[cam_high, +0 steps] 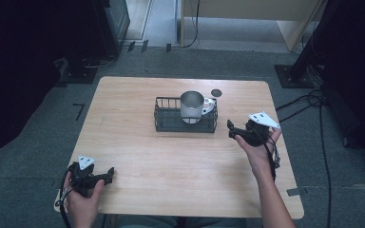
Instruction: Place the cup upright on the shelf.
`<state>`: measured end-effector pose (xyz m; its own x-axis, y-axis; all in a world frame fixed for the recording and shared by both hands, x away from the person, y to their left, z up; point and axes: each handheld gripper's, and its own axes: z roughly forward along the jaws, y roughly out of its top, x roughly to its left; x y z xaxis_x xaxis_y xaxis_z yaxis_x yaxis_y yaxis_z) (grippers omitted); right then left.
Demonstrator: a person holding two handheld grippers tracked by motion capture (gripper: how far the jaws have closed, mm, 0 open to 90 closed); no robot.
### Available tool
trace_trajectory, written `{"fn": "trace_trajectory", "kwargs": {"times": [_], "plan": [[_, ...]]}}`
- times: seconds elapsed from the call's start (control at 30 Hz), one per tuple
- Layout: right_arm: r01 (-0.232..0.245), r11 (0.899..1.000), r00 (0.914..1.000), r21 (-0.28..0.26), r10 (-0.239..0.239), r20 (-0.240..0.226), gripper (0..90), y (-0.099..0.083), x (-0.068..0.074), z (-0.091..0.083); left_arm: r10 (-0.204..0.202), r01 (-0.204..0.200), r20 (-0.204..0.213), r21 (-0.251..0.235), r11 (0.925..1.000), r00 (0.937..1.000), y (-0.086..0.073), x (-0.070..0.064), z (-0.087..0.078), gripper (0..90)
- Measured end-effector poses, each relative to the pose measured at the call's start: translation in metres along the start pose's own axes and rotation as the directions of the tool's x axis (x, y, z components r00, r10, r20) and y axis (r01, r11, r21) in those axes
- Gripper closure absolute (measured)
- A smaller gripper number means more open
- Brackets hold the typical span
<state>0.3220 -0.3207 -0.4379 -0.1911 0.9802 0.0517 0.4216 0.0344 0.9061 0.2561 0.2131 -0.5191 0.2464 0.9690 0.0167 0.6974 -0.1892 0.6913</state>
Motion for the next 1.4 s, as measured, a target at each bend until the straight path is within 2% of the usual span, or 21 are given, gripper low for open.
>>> {"fn": "trace_trajectory", "kwargs": {"times": [0.03,0.33,0.8,0.93,1.4], "plan": [[-0.009,1.0,1.0,0.013,0.009,0.003,0.0,-0.004,-0.003,-0.003,0.0,0.0,0.0,0.0,1.0,1.0,0.0,0.0,0.0,0.9],[-0.014,0.999,0.9998,0.048,0.013,0.015,0.0,-0.026,-0.014,-0.018,0.001,-0.001,0.0,0.002,1.0,1.0,0.0,0.0,0.0,0.9],[-0.04,0.994,0.9969,0.099,0.033,0.071,0.0,-0.064,-0.039,-0.039,0.0,0.0,0.0,0.0,1.0,1.0,0.0,0.0,0.0,0.9],[-0.051,0.991,0.9955,0.123,0.041,0.085,0.0,-0.077,-0.048,-0.046,0.0,0.0,0.0,0.001,1.0,1.0,0.0,0.0,0.0,0.9],[-0.081,0.978,0.9927,0.192,0.062,0.103,0.0,-0.108,-0.061,-0.065,0.0,0.0,0.001,0.001,1.0,1.0,0.0,0.0,0.0,0.9]]}}
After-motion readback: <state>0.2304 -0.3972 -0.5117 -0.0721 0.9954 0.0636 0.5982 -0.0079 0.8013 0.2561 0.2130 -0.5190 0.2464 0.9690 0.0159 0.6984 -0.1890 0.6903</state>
